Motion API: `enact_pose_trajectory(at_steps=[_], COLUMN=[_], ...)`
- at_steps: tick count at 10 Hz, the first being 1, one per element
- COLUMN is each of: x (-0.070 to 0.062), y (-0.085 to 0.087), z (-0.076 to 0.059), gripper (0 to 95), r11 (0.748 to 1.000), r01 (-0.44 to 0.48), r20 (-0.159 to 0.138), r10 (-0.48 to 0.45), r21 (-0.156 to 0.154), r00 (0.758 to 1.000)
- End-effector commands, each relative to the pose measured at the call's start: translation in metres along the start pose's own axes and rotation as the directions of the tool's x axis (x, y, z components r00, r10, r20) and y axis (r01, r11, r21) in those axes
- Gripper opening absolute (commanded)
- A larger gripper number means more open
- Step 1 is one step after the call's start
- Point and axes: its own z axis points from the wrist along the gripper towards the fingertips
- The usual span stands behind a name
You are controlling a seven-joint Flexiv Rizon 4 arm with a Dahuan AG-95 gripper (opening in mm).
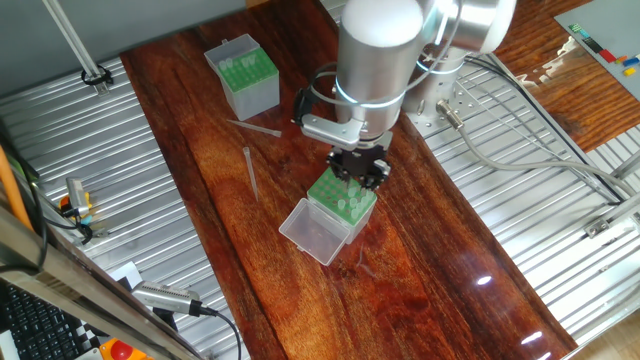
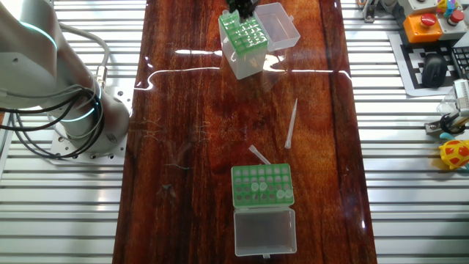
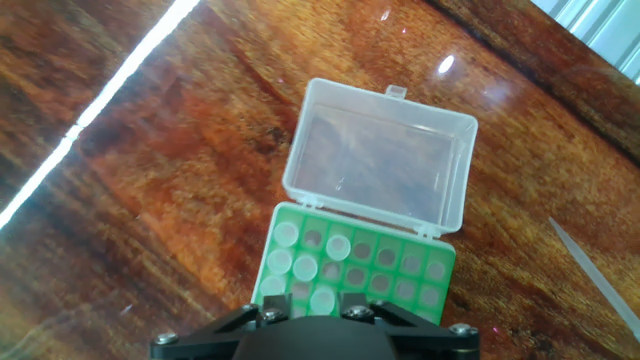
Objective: Transfer all large pipette tips from one holder to another
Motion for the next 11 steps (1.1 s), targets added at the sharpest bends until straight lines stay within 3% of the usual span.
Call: enact_pose_trajectory(at_steps=[1, 11], x=[-0.001, 0.002], y=[0.000, 0.000], z=[0.002, 0.025], gripper=[19.0, 19.0], r11=[1.000, 1.000], r01=[0.002, 0.001], r20=[0.000, 0.003], r10=[-0.002, -0.001], r21=[0.002, 0.015], r00=[1.000, 1.000])
